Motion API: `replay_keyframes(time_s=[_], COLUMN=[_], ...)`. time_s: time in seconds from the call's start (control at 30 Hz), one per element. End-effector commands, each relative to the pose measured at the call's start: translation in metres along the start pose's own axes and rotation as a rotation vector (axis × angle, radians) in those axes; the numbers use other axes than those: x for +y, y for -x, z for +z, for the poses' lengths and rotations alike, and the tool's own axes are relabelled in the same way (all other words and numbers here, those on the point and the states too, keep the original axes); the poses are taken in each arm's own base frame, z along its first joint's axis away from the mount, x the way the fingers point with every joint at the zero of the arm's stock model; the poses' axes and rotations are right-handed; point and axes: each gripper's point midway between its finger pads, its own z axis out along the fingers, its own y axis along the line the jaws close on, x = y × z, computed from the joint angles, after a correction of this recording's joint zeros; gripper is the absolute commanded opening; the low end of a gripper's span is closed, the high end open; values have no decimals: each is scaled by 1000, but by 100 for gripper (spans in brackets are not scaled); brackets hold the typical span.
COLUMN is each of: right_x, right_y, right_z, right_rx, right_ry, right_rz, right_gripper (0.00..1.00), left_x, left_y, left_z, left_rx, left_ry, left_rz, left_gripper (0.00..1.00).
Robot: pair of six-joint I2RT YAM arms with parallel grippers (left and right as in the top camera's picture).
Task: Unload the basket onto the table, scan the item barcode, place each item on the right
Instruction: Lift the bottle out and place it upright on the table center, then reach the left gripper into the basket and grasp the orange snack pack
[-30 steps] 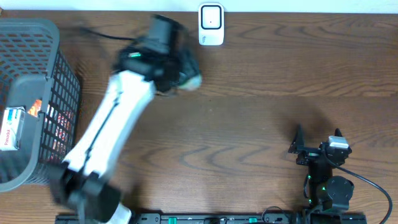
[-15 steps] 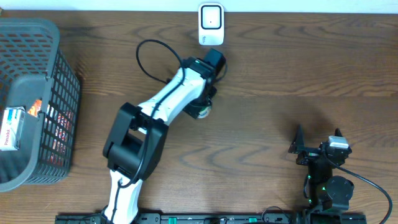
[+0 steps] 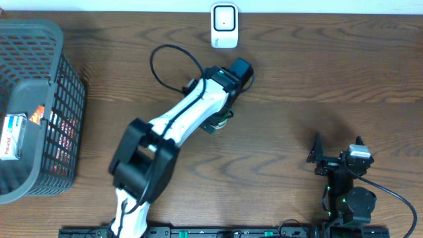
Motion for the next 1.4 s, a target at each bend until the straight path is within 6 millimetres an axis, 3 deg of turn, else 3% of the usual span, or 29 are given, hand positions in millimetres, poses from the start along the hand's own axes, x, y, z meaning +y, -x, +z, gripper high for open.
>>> replay_keyframes(time_s=[0.0, 0.1, 0.23, 0.3, 0.43, 0.53, 0.57, 0.63, 0.7, 0.8, 0.93, 1.13, 1.37], right_x=[-1, -1, -1, -1, -1, -1, -1, -1, -1, -1, -1, -1, -1], right_y=[0, 0, 0, 0, 0, 0, 0, 0, 0, 0, 0, 0, 0], right_z=[0, 0, 0, 0, 0, 0, 0, 0, 0, 0, 0, 0, 0], right_rx=[-2, -2, -2, -2, -2, -2, -2, -2, -2, -2, -2, -2, -2], right_ry=[-2, -2, -3, -2, -3, -2, -3, -3, -3, -3, -3, -3, -3], right_rz=[11, 10, 10, 11, 11, 11, 10, 11, 10, 11, 11, 11, 11], right_gripper=[99, 99, 99, 99, 99, 99, 99, 99, 99, 99, 99, 99, 99], left_x=[-16, -7, 30, 72, 155, 217, 251, 275, 289, 302, 307, 316, 306], left_y=[43, 78, 147, 198, 271, 312, 331, 348, 363, 384, 405, 417, 413], left_z=[-84, -142, -215, -253, -303, -322, -321, -306, -280, -227, -155, -62, 14], left_rx=[-121, -236, -403, -505, -671, -761, -778, -738, -650, -513, -364, -193, -57], left_ry=[-197, -301, -396, -427, -435, -392, -350, -329, -321, -257, -155, -39, 4], left_rz=[149, 280, 310, 196, -21, -166, -271, -346, -397, -428, -338, -315, -227], left_gripper=[99, 99, 99, 99, 99, 99, 99, 99, 99, 99, 99, 99, 100])
